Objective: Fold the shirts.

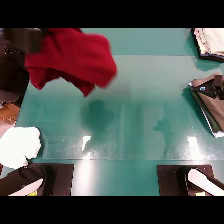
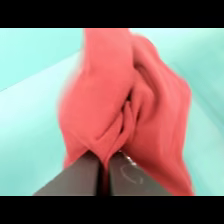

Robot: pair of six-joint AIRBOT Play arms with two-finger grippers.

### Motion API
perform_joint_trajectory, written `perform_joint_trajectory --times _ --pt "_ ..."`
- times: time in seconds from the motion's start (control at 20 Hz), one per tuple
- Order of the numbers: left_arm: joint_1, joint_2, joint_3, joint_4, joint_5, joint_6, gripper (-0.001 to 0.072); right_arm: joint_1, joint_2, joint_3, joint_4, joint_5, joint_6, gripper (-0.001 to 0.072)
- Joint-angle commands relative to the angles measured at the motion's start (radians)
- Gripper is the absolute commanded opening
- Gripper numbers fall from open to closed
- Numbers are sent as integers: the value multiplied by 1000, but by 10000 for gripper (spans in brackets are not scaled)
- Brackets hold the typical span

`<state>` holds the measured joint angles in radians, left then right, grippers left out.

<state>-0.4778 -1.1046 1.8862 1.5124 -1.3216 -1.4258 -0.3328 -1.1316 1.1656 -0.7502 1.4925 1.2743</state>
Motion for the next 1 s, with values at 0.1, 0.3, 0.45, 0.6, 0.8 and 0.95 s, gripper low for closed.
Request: perform_joint_trajectory --times 0.1,0.3,0.45,0.6,0.8,0.95 --pt "-203 -226 26 -66 -2 21 24 0 1 0 0 1 0 19" --pt "-214 -461 26 -241 58 31 370 0 1 0 -1 2 0 19" --pt "-172 -505 26 -228 54 32 708 0 1 0 -1 0 0 18" --pt "-54 -426 26 -207 19 46 707 0 1 0 -1 0 0 18" --pt "136 -346 -44 -214 -18 18 707 0 1 0 -1 0 0 18" --pt "227 -343 -260 -252 29 12 708 0 1 0 -1 0 0 19"
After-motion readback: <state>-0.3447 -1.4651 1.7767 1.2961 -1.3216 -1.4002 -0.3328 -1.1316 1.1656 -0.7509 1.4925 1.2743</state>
